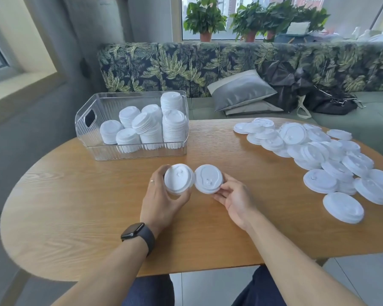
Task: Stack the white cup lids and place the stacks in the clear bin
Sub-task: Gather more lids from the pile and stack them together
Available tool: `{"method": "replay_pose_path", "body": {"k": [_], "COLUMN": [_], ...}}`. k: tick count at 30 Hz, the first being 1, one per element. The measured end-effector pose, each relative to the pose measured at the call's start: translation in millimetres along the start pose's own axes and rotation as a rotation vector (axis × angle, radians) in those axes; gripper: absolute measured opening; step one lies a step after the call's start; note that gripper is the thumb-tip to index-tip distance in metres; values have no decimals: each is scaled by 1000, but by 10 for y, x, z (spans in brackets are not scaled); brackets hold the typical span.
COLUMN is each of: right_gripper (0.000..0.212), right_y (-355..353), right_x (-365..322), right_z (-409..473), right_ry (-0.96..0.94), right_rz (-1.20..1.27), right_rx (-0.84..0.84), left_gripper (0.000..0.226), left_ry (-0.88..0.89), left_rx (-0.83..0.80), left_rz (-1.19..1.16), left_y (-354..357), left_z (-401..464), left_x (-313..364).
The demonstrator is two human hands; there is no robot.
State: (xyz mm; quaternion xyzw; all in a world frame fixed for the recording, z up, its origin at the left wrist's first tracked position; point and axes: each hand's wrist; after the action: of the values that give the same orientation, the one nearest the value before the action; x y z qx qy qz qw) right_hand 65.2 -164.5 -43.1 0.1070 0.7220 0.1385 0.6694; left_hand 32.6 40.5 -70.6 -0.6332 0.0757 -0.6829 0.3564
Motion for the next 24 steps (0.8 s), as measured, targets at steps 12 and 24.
{"method": "replay_pose_path", "body": {"k": [12,24], "right_gripper": [12,5], "right_y": [-23,-65], "right_x": [56,19], "right_z": [-2,-45], "right_ry": [17,11], "right_rz": [38,191], "right_rx": [149,96], "left_gripper": [79,81], "left_ry": [176,269], "left_rx": [-136,-181], "left_rz": [118,199], "left_y": [2,18], "left_z": [-113,-131], "left_x": [84,105]}}
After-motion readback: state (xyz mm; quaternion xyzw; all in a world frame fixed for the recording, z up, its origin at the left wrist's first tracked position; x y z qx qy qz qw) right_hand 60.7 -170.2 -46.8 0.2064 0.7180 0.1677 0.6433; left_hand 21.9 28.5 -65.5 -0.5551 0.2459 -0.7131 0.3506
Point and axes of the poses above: each hand's wrist, its own z-axis towards the middle knuckle, its own y-axis out of the palm, x = y × z, and after that the axes turned 12 degrees about -y, right-handed
